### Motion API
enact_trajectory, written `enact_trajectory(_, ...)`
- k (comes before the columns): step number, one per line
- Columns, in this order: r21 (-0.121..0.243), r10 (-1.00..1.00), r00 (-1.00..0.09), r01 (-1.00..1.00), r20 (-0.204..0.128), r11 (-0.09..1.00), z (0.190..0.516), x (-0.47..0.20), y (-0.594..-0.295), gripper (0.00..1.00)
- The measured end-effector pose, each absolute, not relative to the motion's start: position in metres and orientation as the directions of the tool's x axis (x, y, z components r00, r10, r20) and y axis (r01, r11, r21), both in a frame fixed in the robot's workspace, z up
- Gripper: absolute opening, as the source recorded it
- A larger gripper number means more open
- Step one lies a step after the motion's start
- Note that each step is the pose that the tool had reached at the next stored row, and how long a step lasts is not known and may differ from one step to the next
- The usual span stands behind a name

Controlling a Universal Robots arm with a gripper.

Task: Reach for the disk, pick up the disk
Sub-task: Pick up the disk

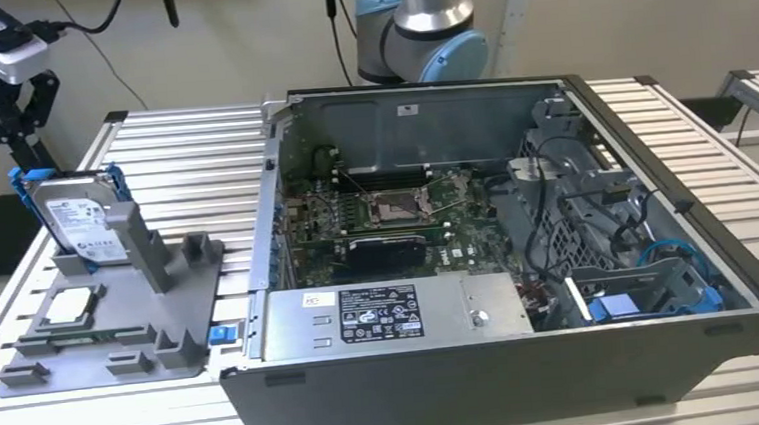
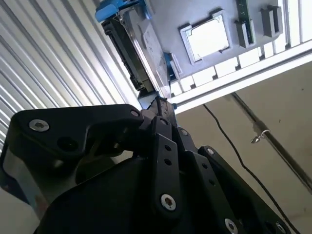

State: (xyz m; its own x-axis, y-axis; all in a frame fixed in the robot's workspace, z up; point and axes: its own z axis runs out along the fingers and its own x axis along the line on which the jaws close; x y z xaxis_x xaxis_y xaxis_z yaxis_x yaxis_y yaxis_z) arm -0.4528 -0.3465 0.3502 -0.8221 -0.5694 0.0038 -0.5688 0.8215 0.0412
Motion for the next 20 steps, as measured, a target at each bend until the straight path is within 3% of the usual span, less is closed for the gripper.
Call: enact_trajectory(20,0.042,-0.824,-0.567,-0.823,0.003,0.567,0.3500,-0.4528,-0.3464,0.00)
